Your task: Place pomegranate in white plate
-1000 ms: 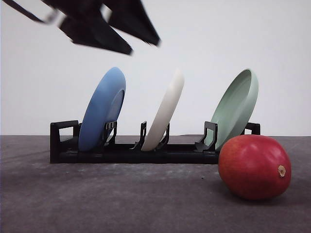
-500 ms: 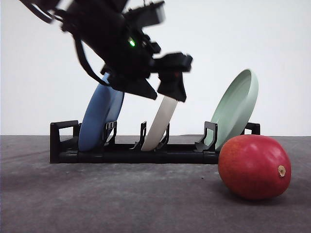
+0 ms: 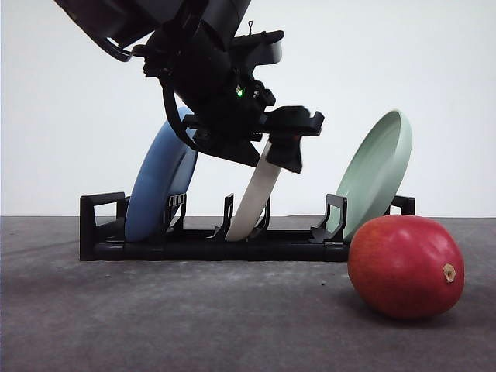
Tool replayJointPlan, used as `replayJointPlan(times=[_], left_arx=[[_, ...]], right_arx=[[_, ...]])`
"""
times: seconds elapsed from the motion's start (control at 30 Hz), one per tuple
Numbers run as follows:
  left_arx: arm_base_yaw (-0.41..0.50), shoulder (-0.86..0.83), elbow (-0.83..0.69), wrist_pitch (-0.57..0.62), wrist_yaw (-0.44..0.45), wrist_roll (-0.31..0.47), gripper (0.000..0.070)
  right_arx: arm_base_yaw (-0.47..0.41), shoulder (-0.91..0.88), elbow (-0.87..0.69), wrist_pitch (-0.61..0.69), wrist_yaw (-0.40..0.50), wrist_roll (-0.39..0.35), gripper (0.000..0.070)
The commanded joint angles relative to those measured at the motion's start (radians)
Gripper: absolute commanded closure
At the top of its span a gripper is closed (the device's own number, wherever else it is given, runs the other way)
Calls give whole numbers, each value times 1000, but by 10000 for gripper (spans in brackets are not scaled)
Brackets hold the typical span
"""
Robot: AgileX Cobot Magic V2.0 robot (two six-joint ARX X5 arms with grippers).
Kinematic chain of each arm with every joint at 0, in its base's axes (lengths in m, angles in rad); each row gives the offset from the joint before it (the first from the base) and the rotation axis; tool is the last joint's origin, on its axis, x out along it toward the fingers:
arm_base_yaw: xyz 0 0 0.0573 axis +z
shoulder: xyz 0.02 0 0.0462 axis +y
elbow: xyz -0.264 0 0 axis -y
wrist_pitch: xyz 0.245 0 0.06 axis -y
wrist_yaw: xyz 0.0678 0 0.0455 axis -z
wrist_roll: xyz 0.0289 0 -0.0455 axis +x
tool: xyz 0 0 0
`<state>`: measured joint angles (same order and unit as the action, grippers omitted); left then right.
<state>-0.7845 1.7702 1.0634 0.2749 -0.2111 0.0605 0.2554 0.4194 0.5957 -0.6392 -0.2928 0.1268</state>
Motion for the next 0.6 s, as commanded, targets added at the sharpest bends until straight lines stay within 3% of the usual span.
replayJointPlan(times=[0.0, 0.23, 0.57], left_arx=[[-8, 24, 22, 10, -3, 6, 512], [-9, 23, 22, 10, -3, 6, 641], [-10, -4, 22, 1, -3, -7, 675]], right_arx=[[4, 3, 18, 10, -2, -3, 352], [4, 3, 18, 10, 4, -3, 352], [4, 3, 18, 10, 4, -3, 352]])
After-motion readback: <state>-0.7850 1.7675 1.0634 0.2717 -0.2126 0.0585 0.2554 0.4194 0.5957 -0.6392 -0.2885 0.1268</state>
